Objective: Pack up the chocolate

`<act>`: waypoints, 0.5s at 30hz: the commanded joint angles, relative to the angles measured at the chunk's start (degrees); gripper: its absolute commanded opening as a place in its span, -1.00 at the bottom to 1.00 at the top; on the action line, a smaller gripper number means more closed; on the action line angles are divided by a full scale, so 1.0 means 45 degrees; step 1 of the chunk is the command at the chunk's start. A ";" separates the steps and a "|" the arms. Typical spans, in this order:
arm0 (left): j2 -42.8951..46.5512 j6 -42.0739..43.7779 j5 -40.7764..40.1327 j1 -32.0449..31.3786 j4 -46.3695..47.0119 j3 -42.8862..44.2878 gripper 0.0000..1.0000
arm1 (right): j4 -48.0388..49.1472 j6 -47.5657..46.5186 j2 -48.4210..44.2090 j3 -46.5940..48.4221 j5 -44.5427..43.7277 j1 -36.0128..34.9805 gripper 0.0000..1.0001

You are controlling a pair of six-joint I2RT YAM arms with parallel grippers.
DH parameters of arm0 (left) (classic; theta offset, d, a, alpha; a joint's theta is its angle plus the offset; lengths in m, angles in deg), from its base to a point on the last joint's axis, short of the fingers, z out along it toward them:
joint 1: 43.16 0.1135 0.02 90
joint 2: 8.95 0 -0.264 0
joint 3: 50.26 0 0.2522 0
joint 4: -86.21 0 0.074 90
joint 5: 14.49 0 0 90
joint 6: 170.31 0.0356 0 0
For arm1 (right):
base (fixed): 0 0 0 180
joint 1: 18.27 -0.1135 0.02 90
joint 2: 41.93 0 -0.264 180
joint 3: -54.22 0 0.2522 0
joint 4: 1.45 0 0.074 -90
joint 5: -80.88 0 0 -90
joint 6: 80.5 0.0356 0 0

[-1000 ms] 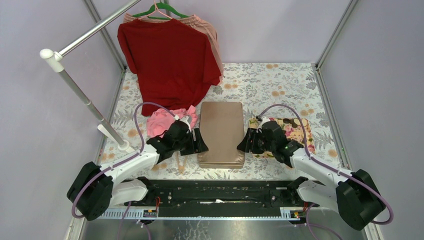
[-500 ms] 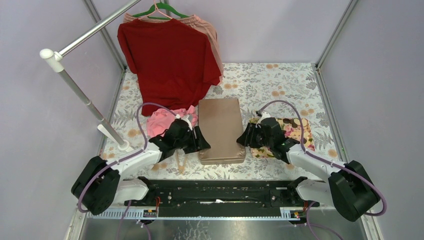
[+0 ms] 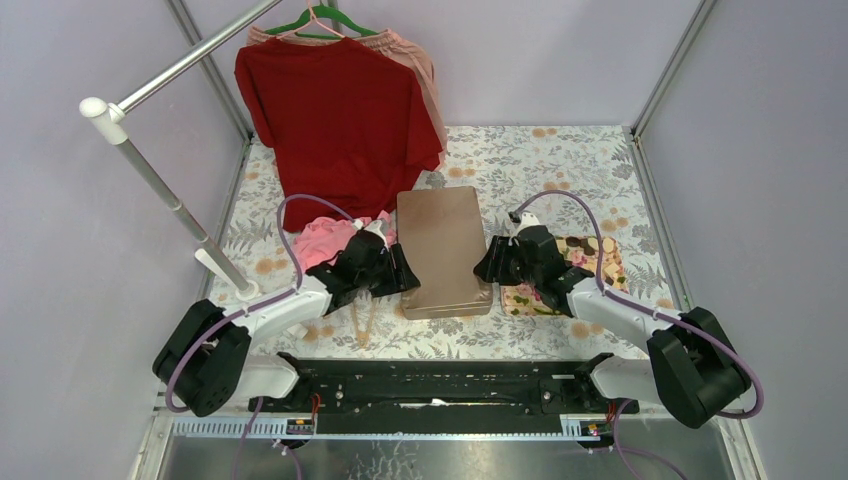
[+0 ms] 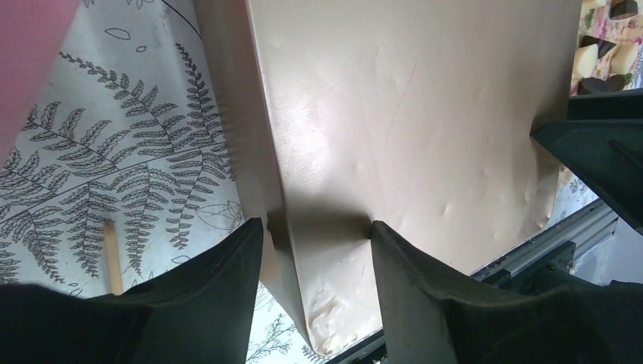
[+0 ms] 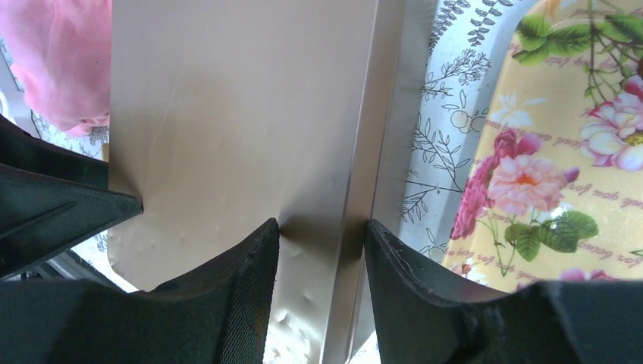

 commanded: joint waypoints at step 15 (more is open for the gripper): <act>-0.0809 0.0468 -0.0234 -0.0037 -0.0484 0.0017 0.27 | -0.2434 0.0300 -0.1853 -0.0880 0.1977 0.0056 0.09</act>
